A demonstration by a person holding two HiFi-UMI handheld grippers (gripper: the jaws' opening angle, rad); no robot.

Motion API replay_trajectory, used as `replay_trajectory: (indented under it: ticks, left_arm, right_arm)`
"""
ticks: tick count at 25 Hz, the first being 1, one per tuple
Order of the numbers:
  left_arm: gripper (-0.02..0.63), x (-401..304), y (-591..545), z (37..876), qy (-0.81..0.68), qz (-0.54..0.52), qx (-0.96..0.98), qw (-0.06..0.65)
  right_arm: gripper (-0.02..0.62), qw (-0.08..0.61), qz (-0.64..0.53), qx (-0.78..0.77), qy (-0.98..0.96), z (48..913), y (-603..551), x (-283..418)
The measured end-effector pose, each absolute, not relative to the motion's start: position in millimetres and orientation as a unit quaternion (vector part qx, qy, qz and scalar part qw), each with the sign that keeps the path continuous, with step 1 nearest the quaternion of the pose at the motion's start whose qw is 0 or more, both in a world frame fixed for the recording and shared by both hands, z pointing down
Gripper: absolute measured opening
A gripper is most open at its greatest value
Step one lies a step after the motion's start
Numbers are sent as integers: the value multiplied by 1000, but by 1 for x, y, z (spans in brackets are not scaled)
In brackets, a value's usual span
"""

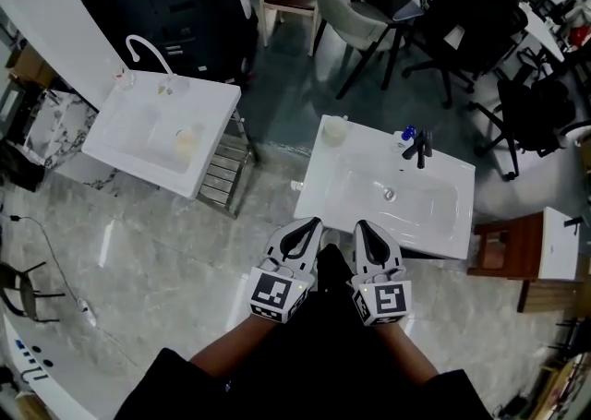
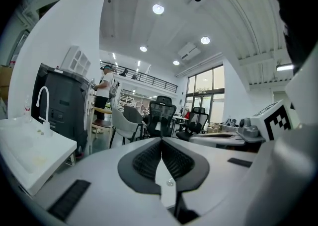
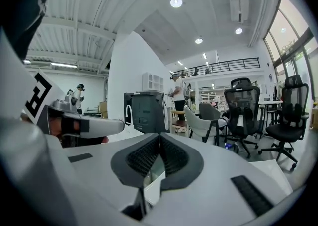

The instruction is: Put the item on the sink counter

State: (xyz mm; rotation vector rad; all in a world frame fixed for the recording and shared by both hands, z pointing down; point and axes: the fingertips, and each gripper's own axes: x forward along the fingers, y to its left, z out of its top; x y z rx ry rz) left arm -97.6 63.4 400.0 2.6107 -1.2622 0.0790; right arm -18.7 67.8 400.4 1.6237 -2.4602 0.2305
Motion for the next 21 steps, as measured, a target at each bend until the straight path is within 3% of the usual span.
replay_trajectory:
  ticks: [21]
  left_arm:
    - [16,-89,42,413,-450,41,885,113]
  right_arm:
    - [31,93,74,589,-800,404,57,44]
